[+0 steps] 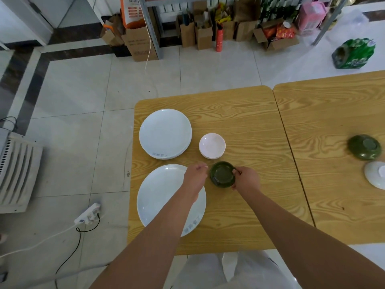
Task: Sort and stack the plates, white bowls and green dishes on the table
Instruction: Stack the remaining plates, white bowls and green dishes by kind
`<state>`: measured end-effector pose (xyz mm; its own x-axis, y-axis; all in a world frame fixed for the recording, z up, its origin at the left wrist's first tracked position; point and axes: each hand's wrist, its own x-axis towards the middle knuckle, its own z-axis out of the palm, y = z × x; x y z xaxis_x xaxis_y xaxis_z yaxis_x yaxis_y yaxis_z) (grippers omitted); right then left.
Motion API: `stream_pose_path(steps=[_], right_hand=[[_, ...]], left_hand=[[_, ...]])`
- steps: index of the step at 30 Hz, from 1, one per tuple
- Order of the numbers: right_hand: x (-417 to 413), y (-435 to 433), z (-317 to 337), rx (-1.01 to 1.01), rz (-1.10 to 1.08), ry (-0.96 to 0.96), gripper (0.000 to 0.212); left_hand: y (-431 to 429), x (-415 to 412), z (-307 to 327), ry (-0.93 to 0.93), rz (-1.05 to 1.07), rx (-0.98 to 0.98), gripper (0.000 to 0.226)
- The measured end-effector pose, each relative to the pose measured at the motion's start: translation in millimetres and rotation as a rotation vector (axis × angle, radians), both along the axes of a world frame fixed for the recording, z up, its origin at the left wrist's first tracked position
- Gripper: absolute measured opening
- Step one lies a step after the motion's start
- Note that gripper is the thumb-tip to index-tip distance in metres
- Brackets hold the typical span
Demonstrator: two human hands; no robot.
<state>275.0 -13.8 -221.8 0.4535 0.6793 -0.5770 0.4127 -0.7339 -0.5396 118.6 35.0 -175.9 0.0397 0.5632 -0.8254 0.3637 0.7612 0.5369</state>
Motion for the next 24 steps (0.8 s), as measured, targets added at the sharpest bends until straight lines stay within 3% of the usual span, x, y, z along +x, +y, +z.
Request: stream_pose_path(steps=[12,16,24], right_hand=[[30,-7,20,0.033,0.053,-0.019,0.037],[80,-19,39,0.051,-0.001,0.028,0.036],[229,-77,62,0.071,-0.246,-0.029,0.034]], left_hand=[[-9,28,19,-0.106,0.075,-0.006,0.028],[-17,73,23,-0.174,0.147,-0.006,0.017],[-43,222,37,-0.202,-0.028,-0.024,0.019]])
